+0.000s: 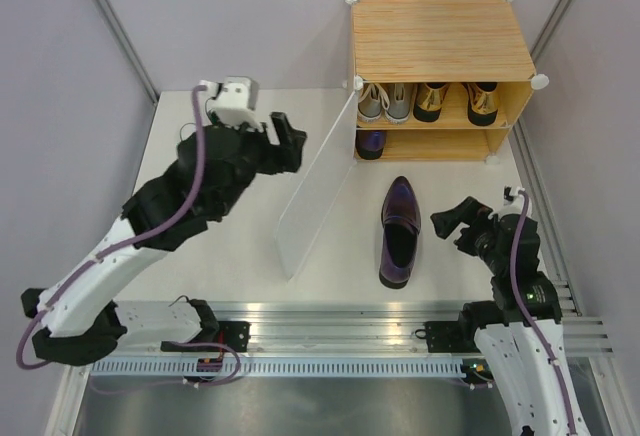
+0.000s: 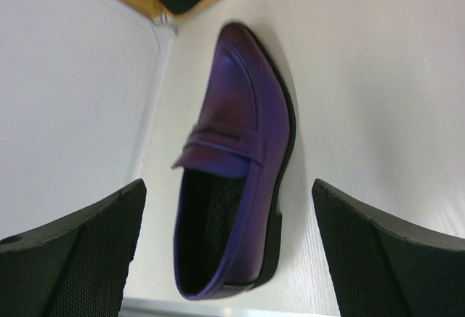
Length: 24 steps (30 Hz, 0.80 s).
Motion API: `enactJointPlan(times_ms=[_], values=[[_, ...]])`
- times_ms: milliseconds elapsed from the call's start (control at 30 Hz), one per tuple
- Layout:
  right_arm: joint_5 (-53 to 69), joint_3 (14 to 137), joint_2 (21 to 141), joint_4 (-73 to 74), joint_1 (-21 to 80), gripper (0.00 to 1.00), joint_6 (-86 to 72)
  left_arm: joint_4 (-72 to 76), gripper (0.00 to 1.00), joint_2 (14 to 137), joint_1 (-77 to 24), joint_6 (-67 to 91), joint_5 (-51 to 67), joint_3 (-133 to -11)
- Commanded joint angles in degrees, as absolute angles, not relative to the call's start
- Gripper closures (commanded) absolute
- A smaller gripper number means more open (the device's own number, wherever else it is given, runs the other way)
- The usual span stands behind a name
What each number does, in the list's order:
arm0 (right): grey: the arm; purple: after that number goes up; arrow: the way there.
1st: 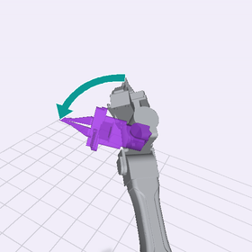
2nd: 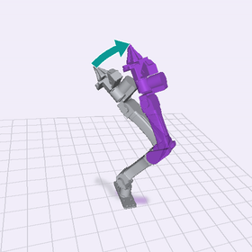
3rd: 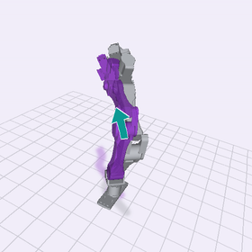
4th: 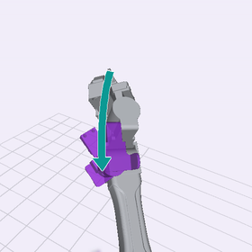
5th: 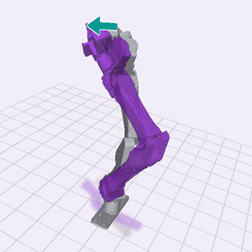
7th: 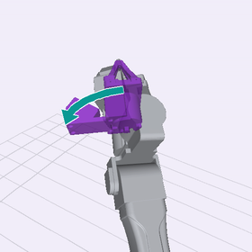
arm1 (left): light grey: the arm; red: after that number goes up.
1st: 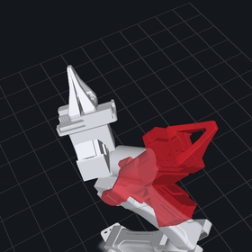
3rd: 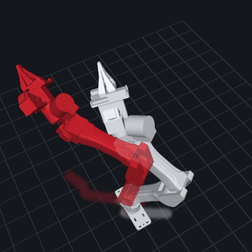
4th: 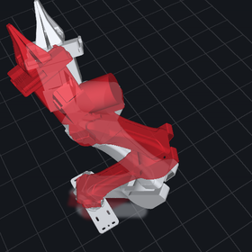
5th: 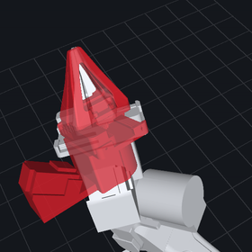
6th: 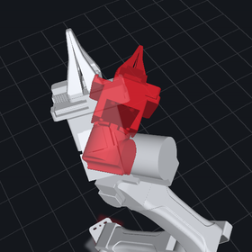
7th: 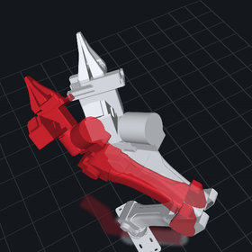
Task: Place and organize the shoes in the shoe cabinet
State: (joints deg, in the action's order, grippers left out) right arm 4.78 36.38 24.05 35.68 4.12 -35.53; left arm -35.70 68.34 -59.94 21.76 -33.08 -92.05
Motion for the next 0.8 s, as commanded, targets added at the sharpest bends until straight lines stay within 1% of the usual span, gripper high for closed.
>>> enactJointPlan(times_ms=[0, 33, 133, 333, 467, 567, 600, 667, 700, 767], values=[[11.9, 30.4, 21.0, 38.3, 4.0, 0.02, -38.1, -41.3, 0.19, 65.0, -52.1, 15.6, -35.4, -89.0], [12.0, 29.5, 20.0, 38.3, 4.0, 0.02, -38.4, -41.5, 0.18, 63.2, -47.1, 15.7, -33.6, -87.0], [12.7, 29.4, 21.3, 37.7, 4.0, 0.02, -38.4, -41.7, 0.16, 60.9, -40.5, 15.6, -30.4, -83.9], [11.9, 31.0, 27.2, 35.9, 4.3, 0.02, -38.2, -41.0, 0.13, 59.6, -33.8, 17.0, -27.2, -75.7], [9.9, 31.3, 30.8, 33.8, 6.7, 0.02, -39.4, -39.3, 0.12, 59.0, -31.8, 18.0, -26.6, -70.4], [5.3, 32.1, 35.1, 33.7, 12.7, 0.02, -40.4, -38.0, 0.12, 58.0, -31.2, 17.5, -29.7, -67.2], [4.1, 32.8, 36.7, 33.5, 16.9, 0.02, -41.1, -37.1, 0.12, 57.0, -30.8, 17.3, -31.2, -65.9], [0.5, 33.2, 37.4, 31.8, 21.3, 0.02, -43.1, -36.0, 0.12, 55.7, -30.5, 16.9, -32.1, -64.6], [-1.1, 33.7, 38.1, 31.5, 25.3, 0.02, -45.2, -35.6, 0.12, 54.8, -30.5, 16.7, -32.5, -64.1], [-5.8, 34.7, 39.4, 31.9, 28.5, 0.02, -46.1, -34.5, 0.11, 54.1, -30.2, 16.6, -33.0, -62.7]])
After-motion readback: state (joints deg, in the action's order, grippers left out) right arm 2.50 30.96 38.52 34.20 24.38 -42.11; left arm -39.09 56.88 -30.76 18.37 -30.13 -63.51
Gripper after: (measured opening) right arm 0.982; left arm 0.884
